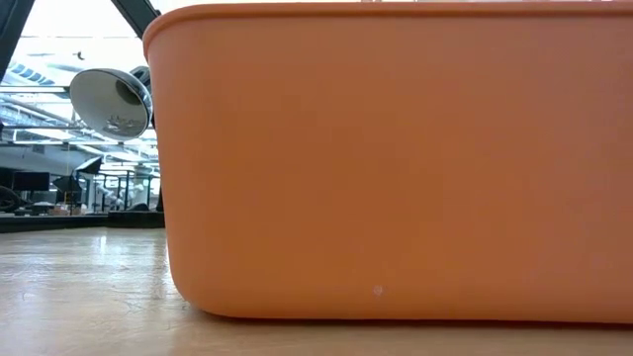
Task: Pick & Place Markers
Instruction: Put the green mini marker into the orange bin
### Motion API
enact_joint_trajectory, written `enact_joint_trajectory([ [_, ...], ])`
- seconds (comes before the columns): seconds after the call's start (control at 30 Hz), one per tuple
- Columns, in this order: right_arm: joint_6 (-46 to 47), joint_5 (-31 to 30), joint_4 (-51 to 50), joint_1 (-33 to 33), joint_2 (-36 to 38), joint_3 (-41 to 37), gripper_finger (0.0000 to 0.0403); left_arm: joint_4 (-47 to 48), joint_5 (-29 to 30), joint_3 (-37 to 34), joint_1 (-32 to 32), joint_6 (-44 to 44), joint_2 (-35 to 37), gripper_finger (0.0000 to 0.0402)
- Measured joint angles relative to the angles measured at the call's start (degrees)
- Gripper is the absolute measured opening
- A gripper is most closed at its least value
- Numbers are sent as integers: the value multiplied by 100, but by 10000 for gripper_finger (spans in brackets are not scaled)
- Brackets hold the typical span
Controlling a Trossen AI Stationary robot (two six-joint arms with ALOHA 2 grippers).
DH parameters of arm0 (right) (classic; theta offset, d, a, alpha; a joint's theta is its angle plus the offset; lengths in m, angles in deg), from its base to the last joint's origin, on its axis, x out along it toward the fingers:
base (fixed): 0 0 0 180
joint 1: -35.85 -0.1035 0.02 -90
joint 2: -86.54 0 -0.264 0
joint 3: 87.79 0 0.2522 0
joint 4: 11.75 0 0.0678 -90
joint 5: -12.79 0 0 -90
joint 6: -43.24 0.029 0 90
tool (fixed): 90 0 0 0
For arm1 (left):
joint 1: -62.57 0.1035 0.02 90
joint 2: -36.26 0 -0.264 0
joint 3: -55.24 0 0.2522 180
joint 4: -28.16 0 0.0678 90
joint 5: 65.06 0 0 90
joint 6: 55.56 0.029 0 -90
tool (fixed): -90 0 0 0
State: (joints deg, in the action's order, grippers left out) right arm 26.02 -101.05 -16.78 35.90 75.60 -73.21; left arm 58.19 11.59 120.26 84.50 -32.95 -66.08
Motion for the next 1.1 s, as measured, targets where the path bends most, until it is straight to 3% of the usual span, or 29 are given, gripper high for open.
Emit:
enact_joint_trajectory([
  [0.13, 0, 1, -1, 0, 0, 0, 11, 48, 189, 0, -48, -926, 2, 92],
  [0.23, 0, 2, 0, 0, 0, 0, 11, 141, 282, -1, -145, -1098, 2, 84],
  [0.37, -2, 2, 0, 0, 0, 0, 11, 177, 346, -2, -294, -1486, 4, 35],
  [0.57, 0, 2, -2, 0, 0, -2, 11, 390, 854, -10, -594, -2000, 272, 35],
  [0.87, 0, 2, -2, 0, 0, 0, 11, 1527, 1834, 35, -1652, -2611, 2408, 35],
  [0.97, -2, 1, -2, 0, -1, -1, 11, 1040, 1913, 48, -2359, -2942, 3149, 35],
  [1.1, 0, -2, -2, 0, -1, 0, 11, 83, 2630, 55, -3541, -2951, 3626, 35],
])
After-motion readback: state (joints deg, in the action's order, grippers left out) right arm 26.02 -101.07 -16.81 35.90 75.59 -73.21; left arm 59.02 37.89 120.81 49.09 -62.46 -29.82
